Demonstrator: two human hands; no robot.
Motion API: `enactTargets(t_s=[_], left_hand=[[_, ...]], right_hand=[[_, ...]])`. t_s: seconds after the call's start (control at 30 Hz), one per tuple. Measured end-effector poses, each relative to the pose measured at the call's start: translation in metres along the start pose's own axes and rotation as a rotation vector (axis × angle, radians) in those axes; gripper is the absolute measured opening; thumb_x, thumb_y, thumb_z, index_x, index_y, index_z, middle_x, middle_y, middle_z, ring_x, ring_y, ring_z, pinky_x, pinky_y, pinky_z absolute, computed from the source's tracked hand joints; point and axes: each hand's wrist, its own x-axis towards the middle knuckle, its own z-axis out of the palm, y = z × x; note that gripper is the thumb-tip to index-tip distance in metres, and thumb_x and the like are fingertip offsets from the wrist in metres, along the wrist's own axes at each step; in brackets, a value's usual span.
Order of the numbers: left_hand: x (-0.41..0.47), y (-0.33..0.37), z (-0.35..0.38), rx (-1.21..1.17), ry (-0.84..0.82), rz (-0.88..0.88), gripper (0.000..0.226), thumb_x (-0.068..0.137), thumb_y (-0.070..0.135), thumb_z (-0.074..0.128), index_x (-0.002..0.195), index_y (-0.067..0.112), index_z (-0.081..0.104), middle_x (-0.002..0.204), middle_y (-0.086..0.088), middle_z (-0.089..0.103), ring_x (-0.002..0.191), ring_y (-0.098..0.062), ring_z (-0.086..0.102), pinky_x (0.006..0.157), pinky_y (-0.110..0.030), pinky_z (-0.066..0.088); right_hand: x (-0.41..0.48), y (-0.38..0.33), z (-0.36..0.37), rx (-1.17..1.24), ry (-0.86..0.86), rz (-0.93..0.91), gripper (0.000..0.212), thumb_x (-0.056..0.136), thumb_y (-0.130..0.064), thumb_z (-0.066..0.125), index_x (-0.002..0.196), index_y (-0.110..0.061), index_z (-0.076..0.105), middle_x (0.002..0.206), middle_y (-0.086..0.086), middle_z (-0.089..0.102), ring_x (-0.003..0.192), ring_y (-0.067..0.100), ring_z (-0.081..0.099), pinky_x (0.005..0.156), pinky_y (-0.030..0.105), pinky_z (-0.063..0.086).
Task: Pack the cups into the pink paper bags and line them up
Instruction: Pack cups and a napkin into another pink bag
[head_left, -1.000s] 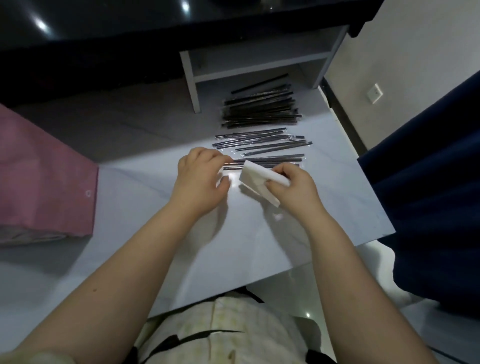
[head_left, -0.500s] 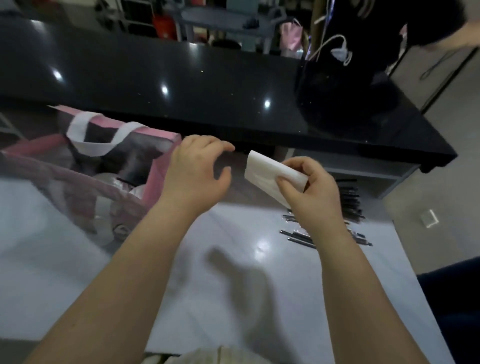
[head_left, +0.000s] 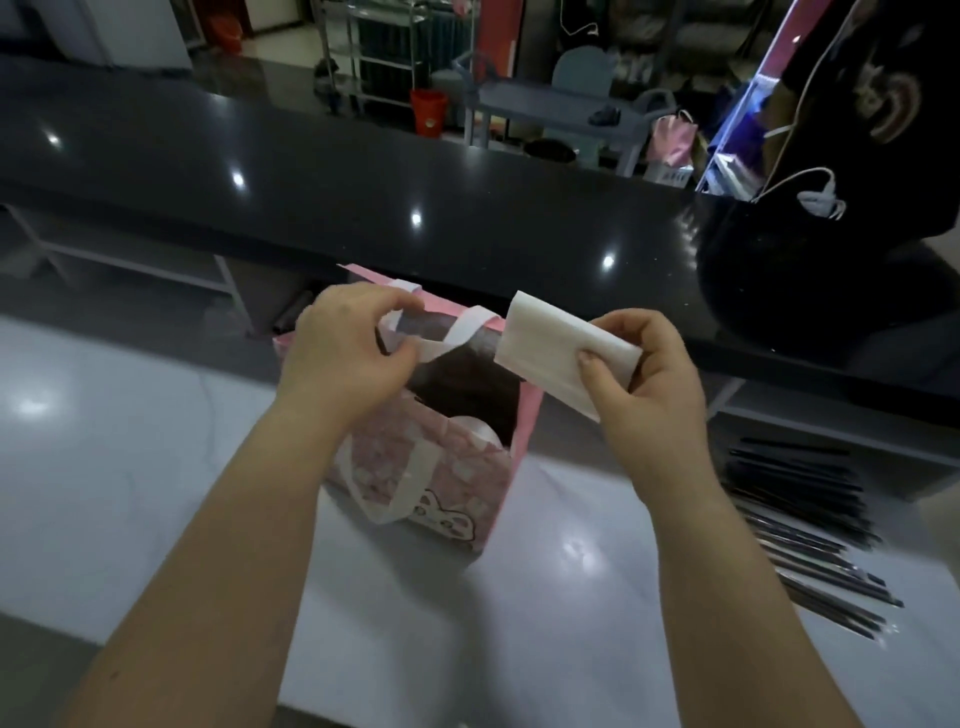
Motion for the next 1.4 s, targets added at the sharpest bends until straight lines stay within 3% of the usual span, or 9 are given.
enactTargets(t_s=[0.27, 0.37, 0.5, 0.6, 0.77, 0.93, 1.0, 1.17, 1.4], left_hand=[[0.048, -0.066, -0.013, -0.035, -0.36, 0.127, 0.051, 0.068, 0.044, 0.083, 0.115, 0.037, 0.066, 0.107, 0.019, 0.061, 0.103, -0.003, 0.056, 0.086, -0.022, 0.048], [0.056, -0.068, -0.01, -0.03, -0.411, 0.246, 0.076, 0.065, 0.05, 0.084, 0.134, 0.038, 0.054, 0.141, 0.015, 0.049, 0.135, -0.007, 0.037, 0.113, -0.036, 0.034], [0.057, -0.07, -0.008, 0.064, -0.569, 0.334, 0.098, 0.065, 0.061, 0.079, 0.148, 0.044, 0.03, 0.162, 0.012, 0.013, 0.15, -0.012, 0.003, 0.119, -0.045, 0.009], [0.054, -0.077, -0.013, -0.047, -0.615, 0.328, 0.099, 0.063, 0.062, 0.078, 0.147, 0.048, 0.028, 0.162, 0.014, 0.013, 0.149, -0.011, 0.003, 0.118, -0.042, 0.013], [0.041, -0.106, -0.023, -0.573, -0.414, 0.199, 0.064, 0.073, 0.049, 0.076, 0.132, 0.046, 0.052, 0.146, 0.02, 0.043, 0.133, 0.001, 0.04, 0.105, -0.029, 0.045], [0.01, -0.16, -0.02, -1.009, -0.439, -0.052, 0.075, 0.061, 0.054, 0.085, 0.129, 0.04, 0.057, 0.133, 0.008, 0.058, 0.121, -0.016, 0.058, 0.091, -0.036, 0.055], [0.001, -0.171, -0.01, -1.024, -0.567, -0.121, 0.077, 0.056, 0.043, 0.091, 0.125, 0.043, 0.059, 0.124, 0.007, 0.065, 0.11, -0.016, 0.066, 0.082, -0.032, 0.058], [-0.017, -0.165, 0.016, -1.003, -0.44, -0.238, 0.035, 0.075, 0.012, 0.081, 0.095, 0.041, 0.074, 0.098, 0.005, 0.076, 0.09, -0.013, 0.072, 0.071, -0.025, 0.06], [-0.033, -0.163, 0.018, -1.055, -0.388, -0.312, 0.026, 0.07, 0.024, 0.081, 0.09, 0.039, 0.076, 0.096, 0.005, 0.076, 0.088, -0.012, 0.073, 0.068, -0.02, 0.057]], right_hand=[[0.015, -0.011, 0.069, -0.385, -0.235, -0.004, 0.025, 0.086, -0.016, 0.066, 0.087, -0.039, 0.057, 0.094, -0.026, 0.056, 0.087, -0.005, 0.055, 0.052, 0.019, 0.054], [0.021, -0.007, 0.084, -0.685, -0.218, -0.063, 0.021, 0.087, -0.016, 0.063, 0.086, -0.036, 0.057, 0.079, -0.017, 0.055, 0.073, 0.008, 0.054, 0.057, 0.029, 0.051], [0.029, -0.003, 0.095, -0.872, -0.171, -0.152, 0.037, 0.085, -0.013, 0.066, 0.116, -0.031, 0.06, 0.105, -0.009, 0.059, 0.098, 0.016, 0.051, 0.078, 0.032, 0.047], [0.019, -0.001, 0.087, -0.755, -0.025, -0.176, 0.043, 0.082, -0.016, 0.074, 0.12, -0.032, 0.061, 0.11, -0.016, 0.06, 0.109, 0.007, 0.047, 0.09, 0.014, 0.036], [-0.024, 0.018, 0.065, -0.229, 0.32, 0.01, 0.023, 0.082, -0.027, 0.076, 0.099, -0.038, 0.066, 0.099, -0.014, 0.068, 0.097, 0.013, 0.064, 0.086, 0.03, 0.05], [-0.069, 0.042, 0.076, 0.236, 0.089, 0.291, 0.06, 0.063, -0.058, 0.082, 0.111, -0.027, 0.067, 0.103, -0.002, 0.071, 0.094, 0.015, 0.067, 0.075, 0.025, 0.055], [-0.073, 0.049, 0.09, 0.255, 0.09, 0.334, 0.066, 0.062, -0.045, 0.087, 0.121, -0.026, 0.064, 0.107, 0.0, 0.072, 0.101, 0.018, 0.068, 0.075, 0.027, 0.057], [-0.072, 0.057, 0.124, 0.278, 0.358, 0.354, 0.046, 0.068, -0.023, 0.081, 0.112, -0.025, 0.067, 0.103, -0.002, 0.074, 0.098, 0.019, 0.069, 0.071, 0.027, 0.057], [-0.08, 0.067, 0.133, 0.261, 0.41, 0.34, 0.033, 0.08, -0.009, 0.078, 0.105, -0.029, 0.069, 0.101, -0.006, 0.075, 0.093, 0.011, 0.07, 0.071, 0.025, 0.058]])
